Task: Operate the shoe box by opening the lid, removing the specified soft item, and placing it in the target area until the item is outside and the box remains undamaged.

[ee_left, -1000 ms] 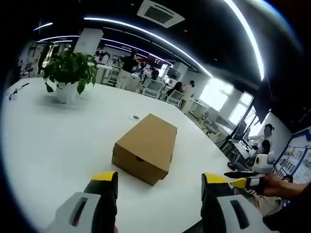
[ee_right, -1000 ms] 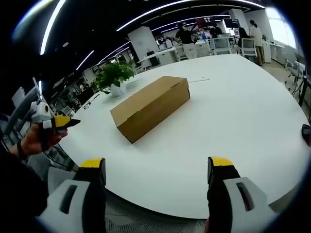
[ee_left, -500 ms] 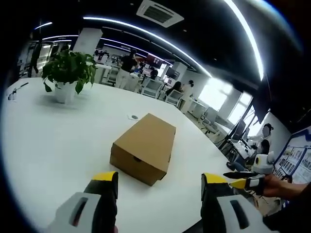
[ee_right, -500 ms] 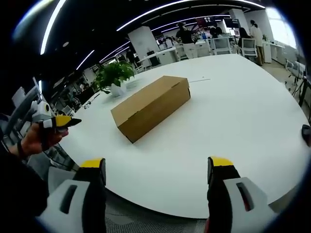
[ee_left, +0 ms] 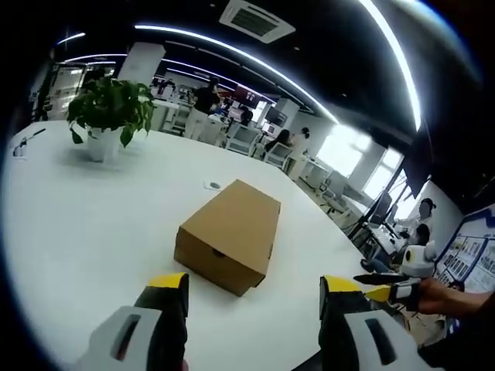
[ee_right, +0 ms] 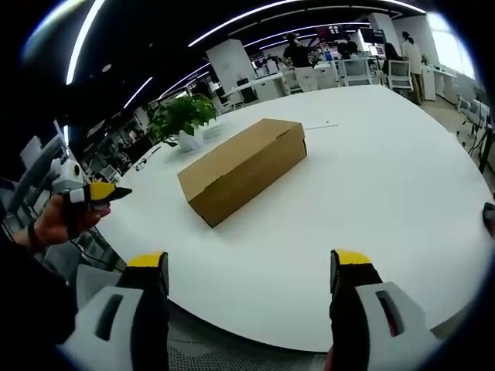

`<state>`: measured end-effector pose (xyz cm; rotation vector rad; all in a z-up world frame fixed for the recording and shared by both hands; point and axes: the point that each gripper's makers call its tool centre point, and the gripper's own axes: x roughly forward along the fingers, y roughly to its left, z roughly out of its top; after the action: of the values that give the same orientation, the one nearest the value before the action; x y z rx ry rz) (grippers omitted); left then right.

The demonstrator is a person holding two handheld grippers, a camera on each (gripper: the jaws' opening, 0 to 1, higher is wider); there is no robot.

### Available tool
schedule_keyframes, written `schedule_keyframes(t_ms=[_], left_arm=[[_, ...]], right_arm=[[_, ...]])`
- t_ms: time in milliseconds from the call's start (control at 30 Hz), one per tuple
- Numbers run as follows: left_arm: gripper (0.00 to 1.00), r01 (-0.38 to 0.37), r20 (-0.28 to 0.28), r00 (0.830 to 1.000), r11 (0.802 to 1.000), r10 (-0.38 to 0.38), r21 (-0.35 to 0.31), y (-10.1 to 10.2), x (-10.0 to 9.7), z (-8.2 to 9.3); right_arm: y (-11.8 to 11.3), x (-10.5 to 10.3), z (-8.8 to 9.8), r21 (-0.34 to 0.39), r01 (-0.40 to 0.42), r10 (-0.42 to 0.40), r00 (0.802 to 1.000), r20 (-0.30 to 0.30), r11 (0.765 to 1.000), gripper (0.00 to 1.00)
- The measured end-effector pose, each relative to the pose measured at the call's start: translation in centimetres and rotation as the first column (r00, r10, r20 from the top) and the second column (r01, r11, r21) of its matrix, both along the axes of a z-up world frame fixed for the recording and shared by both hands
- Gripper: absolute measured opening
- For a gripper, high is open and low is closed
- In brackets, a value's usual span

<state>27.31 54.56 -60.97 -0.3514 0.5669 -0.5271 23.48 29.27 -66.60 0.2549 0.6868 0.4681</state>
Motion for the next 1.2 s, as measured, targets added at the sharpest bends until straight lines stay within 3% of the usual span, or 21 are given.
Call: schedule_keyframes(t_ms=[300,700,1200], left_arm=[[0.7,-0.005,-0.012,1.0,1.0,0.005,-0.007,-0.1,0.2,-0.6],[0.7,-0.029,-0.024,0.999,0.999,0.029,-0.013,0.1,0.8,-1.3],[0.69,-0.074,-0.046,0.996,0.997,0.072,-0.036,-0.7,2.0,-2.5]], right_arm=[[0.0,1.7,0.0,-0.008,-0.019,0.019,1.0,0.008,1.0,0.81],[1.0,5.4,0.4,-0.013,-0.065,0.065,0.997,0.031,0.998,0.81],[0.6,11.9,0.4,-0.017,-0.103,0.103,0.993,0.05,0.995,0.81]])
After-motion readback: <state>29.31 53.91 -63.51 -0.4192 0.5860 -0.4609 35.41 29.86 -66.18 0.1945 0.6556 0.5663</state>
